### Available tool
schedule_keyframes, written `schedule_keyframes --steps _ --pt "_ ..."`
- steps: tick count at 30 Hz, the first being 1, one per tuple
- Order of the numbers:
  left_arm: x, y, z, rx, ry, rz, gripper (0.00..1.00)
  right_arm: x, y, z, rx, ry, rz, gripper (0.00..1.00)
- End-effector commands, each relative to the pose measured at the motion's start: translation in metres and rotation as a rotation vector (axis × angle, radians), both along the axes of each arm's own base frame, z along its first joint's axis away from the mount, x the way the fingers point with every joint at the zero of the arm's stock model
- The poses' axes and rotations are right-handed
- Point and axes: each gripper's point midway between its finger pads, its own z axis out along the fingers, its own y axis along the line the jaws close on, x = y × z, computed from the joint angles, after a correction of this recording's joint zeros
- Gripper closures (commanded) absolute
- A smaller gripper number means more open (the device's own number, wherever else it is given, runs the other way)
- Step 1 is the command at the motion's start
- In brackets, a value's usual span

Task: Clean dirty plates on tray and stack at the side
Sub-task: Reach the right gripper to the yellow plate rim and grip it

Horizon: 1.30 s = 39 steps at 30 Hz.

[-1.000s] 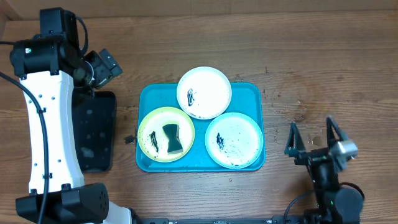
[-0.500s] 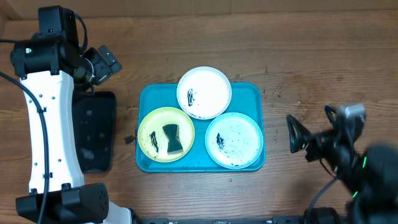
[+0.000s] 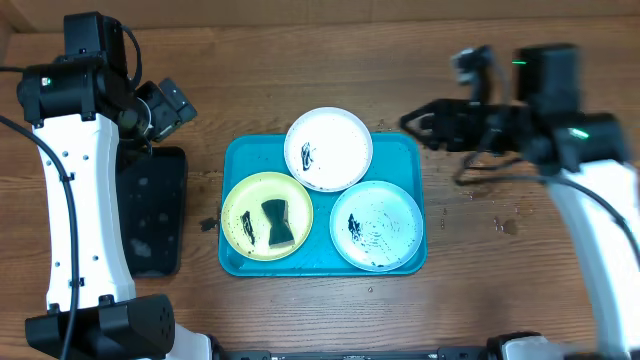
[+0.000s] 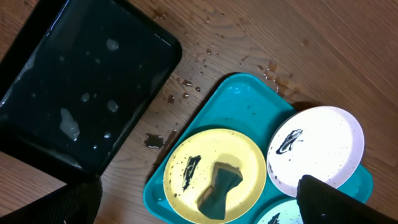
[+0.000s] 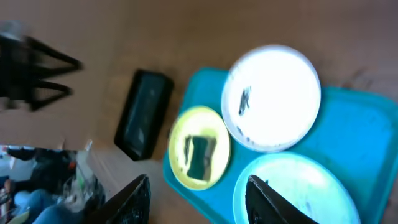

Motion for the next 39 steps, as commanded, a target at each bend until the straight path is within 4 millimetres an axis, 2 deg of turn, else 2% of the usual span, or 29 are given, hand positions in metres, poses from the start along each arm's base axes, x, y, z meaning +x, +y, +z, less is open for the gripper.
schedule_keyframes --steps 1,4,7,9,14,18,19,23,28,39 --pt "0.000 0.000 -0.004 -0.001 0.014 0.008 0.00 0.006 0.022 -0.036 -0.202 0.050 -0.113 0.51" --pt "0.000 0.000 -0.004 -0.002 0.013 0.009 0.00 0.010 0.036 -0.079 -0.406 0.072 -0.211 0.53" --pt "-0.001 0.000 -0.004 -0.002 0.015 0.008 0.00 0.009 0.061 -0.110 -0.489 0.065 -0.167 0.53" --pt "-0.002 0.000 -0.004 -0.002 0.019 0.008 0.00 0.004 0.075 -0.125 -0.506 0.079 -0.130 0.62" --pt "-0.002 0.000 -0.004 -0.002 0.022 0.008 0.00 0.004 0.100 -0.152 -0.516 0.077 -0.083 0.63" --pt "-0.004 -0.001 -0.005 -0.002 0.031 0.000 0.00 0.002 0.112 -0.173 -0.505 0.119 -0.047 0.73" --pt "-0.005 -0.001 -0.006 0.000 0.036 -0.007 0.00 -0.002 0.122 -0.180 -0.467 0.151 -0.012 0.73" --pt "-0.005 -0.001 -0.006 0.005 0.037 -0.025 0.00 -0.013 0.137 -0.194 -0.417 0.221 0.051 0.73" --pt "-0.005 -0.001 -0.006 0.005 0.039 -0.025 0.00 -0.027 0.146 -0.222 -0.460 0.265 0.091 0.72" --pt "-0.006 -0.001 -0.006 0.007 0.040 -0.033 0.00 -0.036 0.156 -0.230 -0.474 0.261 0.115 0.69"
